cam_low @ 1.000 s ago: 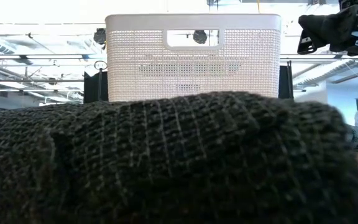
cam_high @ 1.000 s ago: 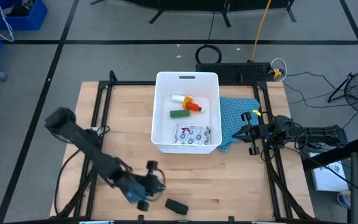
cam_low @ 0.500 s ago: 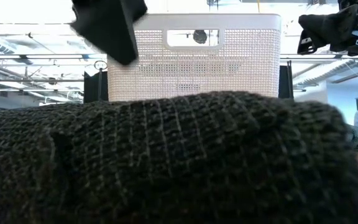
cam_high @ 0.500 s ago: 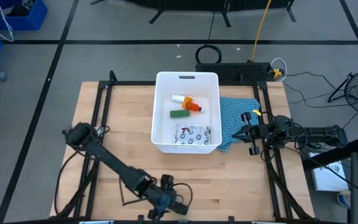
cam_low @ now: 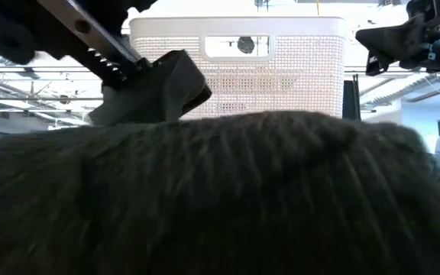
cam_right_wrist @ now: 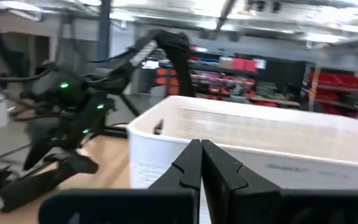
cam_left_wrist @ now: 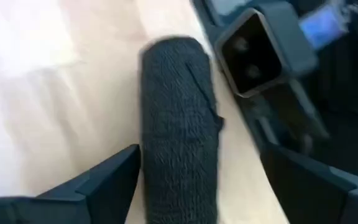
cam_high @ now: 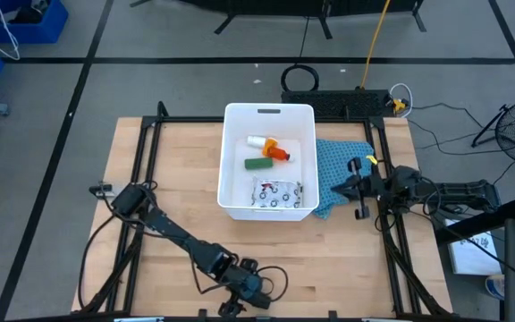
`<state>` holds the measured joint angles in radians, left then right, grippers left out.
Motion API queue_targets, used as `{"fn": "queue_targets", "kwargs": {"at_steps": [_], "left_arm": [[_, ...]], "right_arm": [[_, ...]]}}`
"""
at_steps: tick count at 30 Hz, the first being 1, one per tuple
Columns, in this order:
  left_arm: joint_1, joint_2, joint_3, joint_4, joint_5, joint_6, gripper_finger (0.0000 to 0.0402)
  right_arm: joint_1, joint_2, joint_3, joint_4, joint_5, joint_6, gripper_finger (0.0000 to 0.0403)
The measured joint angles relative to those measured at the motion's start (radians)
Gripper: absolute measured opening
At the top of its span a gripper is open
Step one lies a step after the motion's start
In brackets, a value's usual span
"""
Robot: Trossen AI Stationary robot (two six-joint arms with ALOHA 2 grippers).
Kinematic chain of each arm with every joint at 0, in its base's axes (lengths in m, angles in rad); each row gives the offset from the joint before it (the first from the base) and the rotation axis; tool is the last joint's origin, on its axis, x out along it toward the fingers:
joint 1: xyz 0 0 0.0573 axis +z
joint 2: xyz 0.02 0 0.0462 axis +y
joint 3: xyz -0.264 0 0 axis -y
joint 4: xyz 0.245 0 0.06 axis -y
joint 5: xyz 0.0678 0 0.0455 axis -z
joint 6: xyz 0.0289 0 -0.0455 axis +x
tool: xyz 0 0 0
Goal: Pick & place medical supplies in basket/bin
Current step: Put the black bandage into the white bin
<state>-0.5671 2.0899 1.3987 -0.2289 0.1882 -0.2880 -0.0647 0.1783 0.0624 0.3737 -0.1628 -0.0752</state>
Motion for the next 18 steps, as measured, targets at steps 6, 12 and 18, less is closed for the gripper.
{"fn": "queue_targets", "kwargs": {"at_steps": [6,12,18], "left_arm": [[0.012,0.000,0.000,-0.045,-0.101,-0.002,0.0260],[0.038,-0.002,0.000,-0.081,-0.033,0.049,0.0154],[0.045,-0.037,-0.002,-0.099,-0.022,0.172,0.0070]], "right_arm": [[0.000,0.000,-0.002,0.001,0.007,0.029,0.0000],[0.000,0.000,-0.003,0.004,0.008,0.017,0.0000],[0.000,0.000,-0.003,0.004,0.008,0.012,0.0000]]}}
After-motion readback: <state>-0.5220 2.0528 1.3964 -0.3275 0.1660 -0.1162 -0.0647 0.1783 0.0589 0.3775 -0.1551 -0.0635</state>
